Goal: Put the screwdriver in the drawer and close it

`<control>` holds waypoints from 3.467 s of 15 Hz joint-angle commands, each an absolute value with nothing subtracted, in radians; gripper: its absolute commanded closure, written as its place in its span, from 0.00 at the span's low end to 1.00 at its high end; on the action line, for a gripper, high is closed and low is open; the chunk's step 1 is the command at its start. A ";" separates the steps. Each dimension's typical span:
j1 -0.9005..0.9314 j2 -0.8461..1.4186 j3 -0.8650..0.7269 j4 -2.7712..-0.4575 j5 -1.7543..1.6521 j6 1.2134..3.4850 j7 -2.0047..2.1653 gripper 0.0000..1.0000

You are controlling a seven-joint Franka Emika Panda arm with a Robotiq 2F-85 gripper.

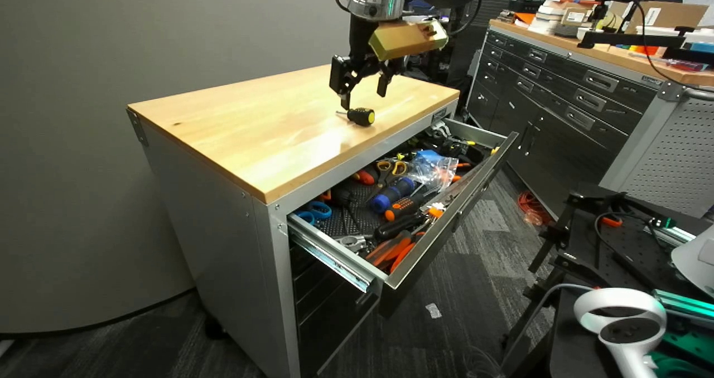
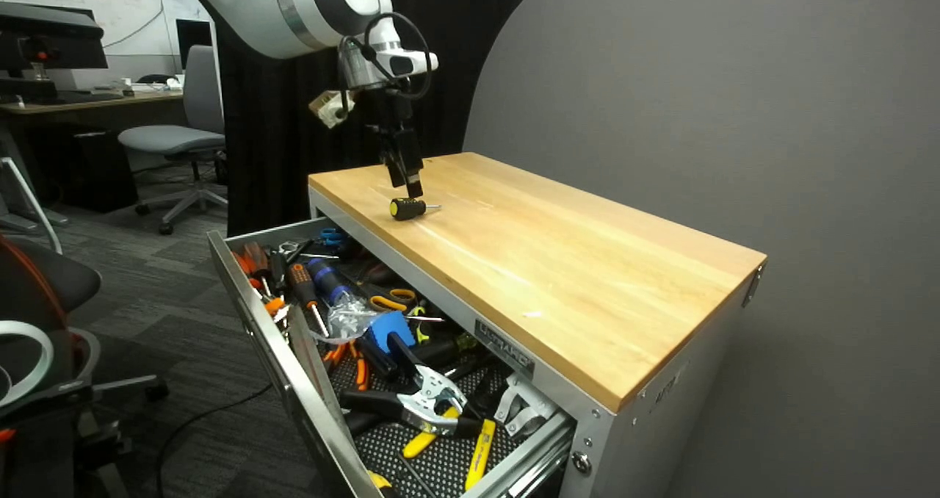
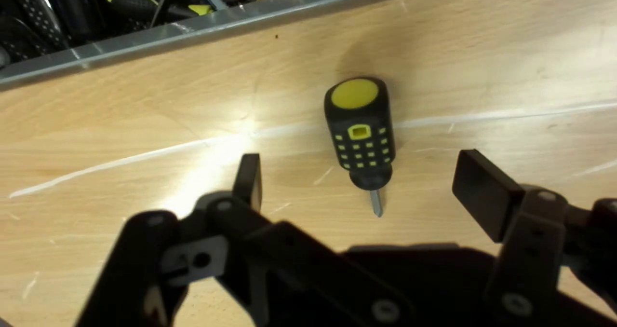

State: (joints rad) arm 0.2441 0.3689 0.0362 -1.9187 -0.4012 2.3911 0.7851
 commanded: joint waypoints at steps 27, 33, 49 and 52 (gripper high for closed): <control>0.276 0.134 0.145 -2.308 -0.328 2.298 1.021 0.26; 0.209 0.115 0.163 -2.346 -0.003 2.181 0.576 0.00; 0.279 0.139 0.144 -2.455 -0.227 2.269 0.838 0.97; 0.294 0.157 0.141 -2.461 -0.326 2.324 0.960 0.96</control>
State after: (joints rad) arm 0.2760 0.1591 0.1460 -2.4432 -0.2443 2.2704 0.8526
